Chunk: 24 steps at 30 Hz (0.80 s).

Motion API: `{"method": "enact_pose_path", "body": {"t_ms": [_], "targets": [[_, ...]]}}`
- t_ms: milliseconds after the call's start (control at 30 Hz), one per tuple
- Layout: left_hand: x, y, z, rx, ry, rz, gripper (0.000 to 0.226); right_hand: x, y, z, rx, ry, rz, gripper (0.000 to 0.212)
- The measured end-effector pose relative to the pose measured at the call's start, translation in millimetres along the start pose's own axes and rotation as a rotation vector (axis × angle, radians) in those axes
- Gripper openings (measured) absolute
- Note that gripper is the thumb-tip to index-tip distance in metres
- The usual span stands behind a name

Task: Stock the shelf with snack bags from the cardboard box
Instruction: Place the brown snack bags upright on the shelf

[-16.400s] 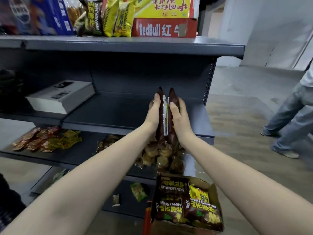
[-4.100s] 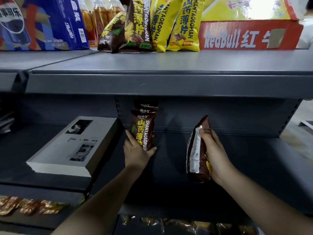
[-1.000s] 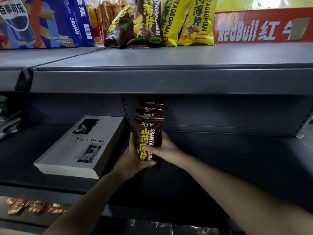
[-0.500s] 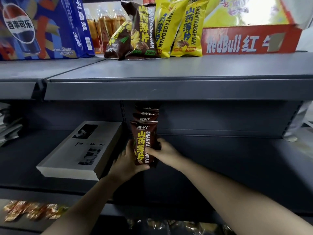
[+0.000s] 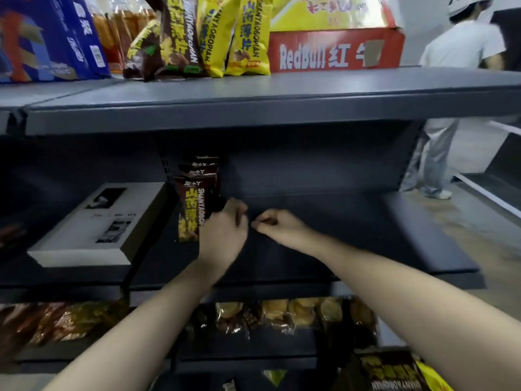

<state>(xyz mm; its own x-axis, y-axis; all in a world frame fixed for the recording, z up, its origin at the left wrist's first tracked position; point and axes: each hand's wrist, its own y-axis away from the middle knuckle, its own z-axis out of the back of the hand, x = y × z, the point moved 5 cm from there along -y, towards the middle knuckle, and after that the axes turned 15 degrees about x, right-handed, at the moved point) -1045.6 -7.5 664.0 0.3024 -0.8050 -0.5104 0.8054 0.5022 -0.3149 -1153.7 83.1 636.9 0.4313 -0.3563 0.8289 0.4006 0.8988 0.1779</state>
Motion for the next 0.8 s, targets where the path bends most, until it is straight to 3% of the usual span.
{"method": "enact_pose_path", "body": {"t_ms": [233,433,600,800], "targets": [[-84.4,39.4,-81.3,0.086,0.122,-0.083,0.024,-59.7,91.6,29.9,-0.076,0.021,-0.042,0.012],[-132.2,77.3,-141.4,0.184,0.132,-0.158,0.04,-112.9,160.7,50.2,-0.06,0.032,-0.079,0.013],[-145.7,106.4,-193.8,0.384,0.027,-0.108,0.023,-167.4,207.6,55.6,-0.04,-0.03,-0.196,0.015],[-153.2,142.3,-256.1,0.661,0.041,-0.05,0.029,-234.7,245.3,54.3,0.011,0.057,-0.393,0.022]]}}
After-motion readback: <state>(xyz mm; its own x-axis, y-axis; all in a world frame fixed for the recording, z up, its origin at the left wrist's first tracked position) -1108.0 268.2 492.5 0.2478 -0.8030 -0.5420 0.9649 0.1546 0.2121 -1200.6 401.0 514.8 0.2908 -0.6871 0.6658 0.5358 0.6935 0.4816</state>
